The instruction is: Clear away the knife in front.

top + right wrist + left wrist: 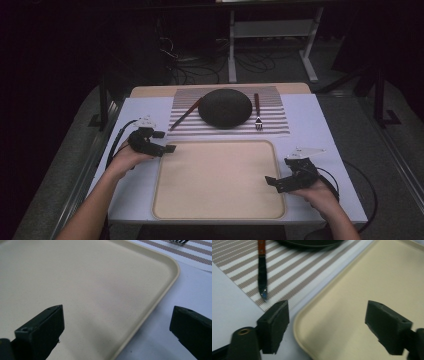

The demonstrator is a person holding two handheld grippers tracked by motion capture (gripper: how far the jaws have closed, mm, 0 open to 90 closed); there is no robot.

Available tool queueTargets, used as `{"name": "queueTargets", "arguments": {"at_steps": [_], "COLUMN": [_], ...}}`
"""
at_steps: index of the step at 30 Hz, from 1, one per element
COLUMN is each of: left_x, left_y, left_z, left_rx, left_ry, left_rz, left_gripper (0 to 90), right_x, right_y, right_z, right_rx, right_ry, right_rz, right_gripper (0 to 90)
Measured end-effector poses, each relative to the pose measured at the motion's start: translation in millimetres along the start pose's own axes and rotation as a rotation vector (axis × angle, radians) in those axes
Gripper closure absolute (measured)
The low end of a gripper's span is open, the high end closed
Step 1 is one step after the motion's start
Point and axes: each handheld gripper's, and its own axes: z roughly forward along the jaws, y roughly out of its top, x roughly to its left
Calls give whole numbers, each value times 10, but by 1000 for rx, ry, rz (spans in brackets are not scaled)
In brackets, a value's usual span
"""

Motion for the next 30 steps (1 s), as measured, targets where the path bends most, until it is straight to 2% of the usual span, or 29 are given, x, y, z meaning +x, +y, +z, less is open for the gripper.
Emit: {"name": "queueTargets", "arguments": {"at_steps": [5, 9, 12, 19, 22, 30], "left_x": [-129, -206, -276, -410, -455, -490], "left_y": [-118, -212, -283, -453, -510, -564], "left_z": [-74, -132, -167, -250, -280, -271], "left_rx": [10, -3, 5, -23, -33, -16], "left_ry": [9, 3, 2, 0, 4, -7], "left_rz": [15, 8, 28, 36, 26, 30], "left_gripper": [104, 38, 0, 0, 0, 0], "right_x": [2, 4, 2, 4, 4, 2], "right_y": [1, 1, 0, 0, -1, -1], "right_z": [5, 5, 3, 3, 4, 8], "right_rx": [2, 2, 2, 2, 2, 3], "right_ry": [-1, -1, -1, -3, -2, -1], "right_rz": [0, -1, 0, -1, 0, 3], "right_gripper": [0, 0, 0, 0, 0, 0]}}
